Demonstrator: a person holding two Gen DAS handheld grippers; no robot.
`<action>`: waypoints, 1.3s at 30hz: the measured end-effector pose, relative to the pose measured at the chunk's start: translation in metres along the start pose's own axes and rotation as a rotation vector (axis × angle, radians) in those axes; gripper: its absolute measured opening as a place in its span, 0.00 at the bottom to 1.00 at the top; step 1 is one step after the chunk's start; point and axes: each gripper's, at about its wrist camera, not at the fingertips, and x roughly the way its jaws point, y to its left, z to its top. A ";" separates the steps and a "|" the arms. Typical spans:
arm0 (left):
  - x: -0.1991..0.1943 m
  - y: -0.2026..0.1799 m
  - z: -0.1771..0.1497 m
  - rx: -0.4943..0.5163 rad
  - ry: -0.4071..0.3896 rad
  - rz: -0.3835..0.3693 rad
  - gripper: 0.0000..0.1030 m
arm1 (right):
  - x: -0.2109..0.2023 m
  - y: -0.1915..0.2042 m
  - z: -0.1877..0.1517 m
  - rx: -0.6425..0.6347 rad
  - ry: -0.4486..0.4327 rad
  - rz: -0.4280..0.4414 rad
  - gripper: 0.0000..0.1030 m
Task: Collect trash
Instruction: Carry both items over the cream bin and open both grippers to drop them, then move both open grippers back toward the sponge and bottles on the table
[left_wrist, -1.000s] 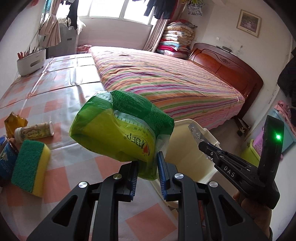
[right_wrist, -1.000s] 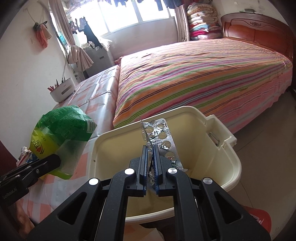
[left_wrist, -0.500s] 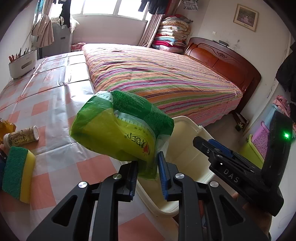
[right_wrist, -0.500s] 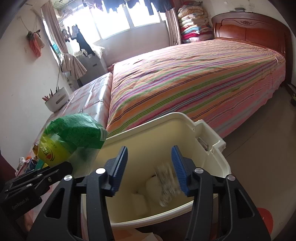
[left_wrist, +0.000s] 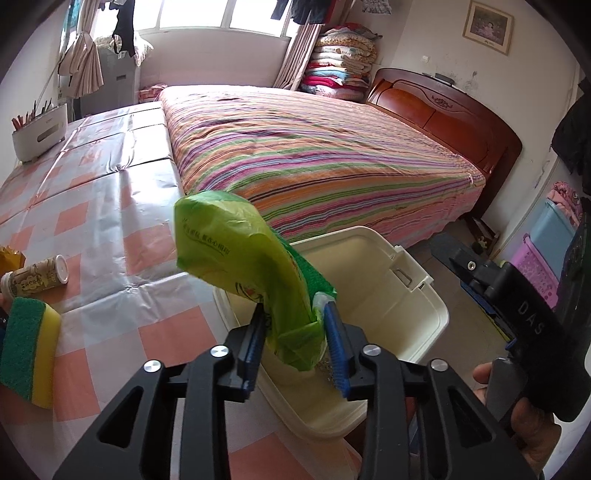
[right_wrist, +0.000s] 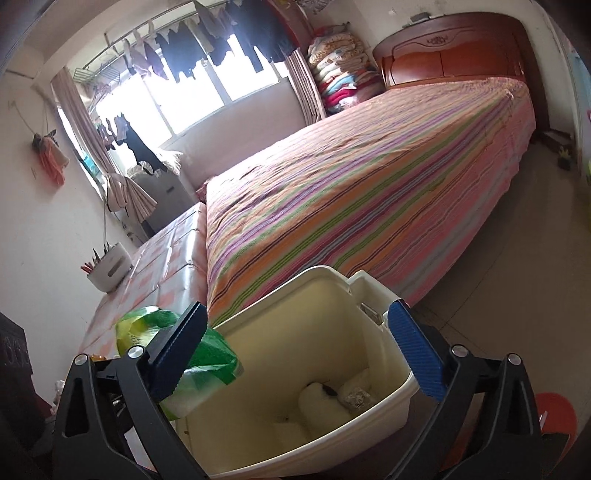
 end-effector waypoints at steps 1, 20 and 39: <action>0.000 -0.001 0.000 0.002 -0.002 -0.001 0.39 | 0.000 0.000 0.000 -0.001 -0.002 0.003 0.94; -0.009 0.014 0.001 -0.042 -0.045 0.024 0.72 | -0.005 0.014 -0.003 -0.064 -0.033 0.008 0.94; -0.035 0.059 -0.005 -0.110 -0.072 0.075 0.72 | 0.010 0.060 -0.016 -0.162 0.028 0.083 0.94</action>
